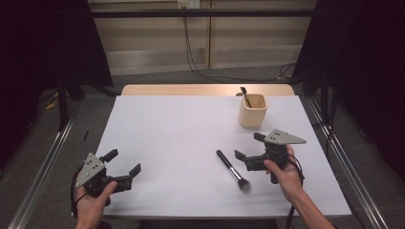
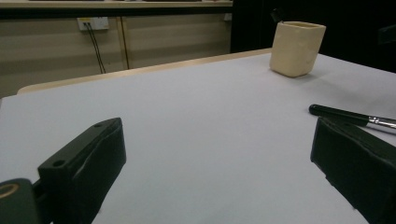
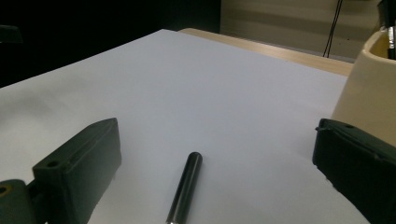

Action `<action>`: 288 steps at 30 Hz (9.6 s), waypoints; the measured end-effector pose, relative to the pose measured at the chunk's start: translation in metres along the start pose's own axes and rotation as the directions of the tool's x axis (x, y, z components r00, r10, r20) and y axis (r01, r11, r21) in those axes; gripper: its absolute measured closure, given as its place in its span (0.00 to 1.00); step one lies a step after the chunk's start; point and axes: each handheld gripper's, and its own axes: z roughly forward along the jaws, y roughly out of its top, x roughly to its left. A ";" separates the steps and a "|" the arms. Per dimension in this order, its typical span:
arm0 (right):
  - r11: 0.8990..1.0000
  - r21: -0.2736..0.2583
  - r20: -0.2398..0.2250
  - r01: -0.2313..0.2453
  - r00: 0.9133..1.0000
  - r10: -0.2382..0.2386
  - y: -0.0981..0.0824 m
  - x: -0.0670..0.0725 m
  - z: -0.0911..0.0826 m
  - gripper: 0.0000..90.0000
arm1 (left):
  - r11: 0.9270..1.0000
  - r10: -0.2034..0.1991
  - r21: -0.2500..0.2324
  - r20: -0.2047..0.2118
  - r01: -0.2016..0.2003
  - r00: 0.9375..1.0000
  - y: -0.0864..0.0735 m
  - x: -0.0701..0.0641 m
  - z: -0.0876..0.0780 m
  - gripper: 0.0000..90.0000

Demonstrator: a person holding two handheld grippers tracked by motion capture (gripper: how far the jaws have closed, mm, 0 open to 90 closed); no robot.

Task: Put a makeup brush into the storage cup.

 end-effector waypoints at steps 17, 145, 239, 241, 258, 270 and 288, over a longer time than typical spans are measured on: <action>0.992 0.119 -0.045 0.046 0.998 -0.041 0.016 0.002 0.027 0.01 | 1.000 -0.006 0.010 -0.004 0.007 1.000 -0.001 0.000 0.001 0.04; 0.813 0.579 -0.165 0.063 0.985 0.041 0.022 -0.006 0.047 0.79 | 0.999 0.020 0.049 -0.002 -0.020 1.000 0.000 0.002 0.002 0.04; 0.640 0.485 -0.645 0.596 0.738 -0.198 0.049 0.057 0.068 0.79 | 0.930 0.155 0.222 0.488 -0.294 0.859 0.058 -0.068 0.073 0.03; 0.616 0.493 -0.655 0.614 0.728 -0.202 0.050 0.058 0.069 0.79 | 0.926 0.154 0.230 0.497 -0.300 0.854 0.058 -0.070 0.075 0.03; 0.490 0.557 -0.664 0.671 0.714 -0.222 0.047 0.063 0.080 0.79 | 0.848 0.202 0.319 0.543 -0.423 0.815 0.063 -0.074 0.091 0.04; 0.426 0.573 -0.671 0.701 0.699 -0.247 0.048 0.068 0.085 0.79 | 0.779 0.207 0.384 0.588 -0.496 0.782 0.066 -0.077 0.103 0.06; 0.445 0.545 -0.675 0.711 0.686 -0.269 0.050 0.070 0.090 0.79 | 0.686 0.176 0.443 0.670 -0.578 0.721 0.068 -0.090 0.128 0.12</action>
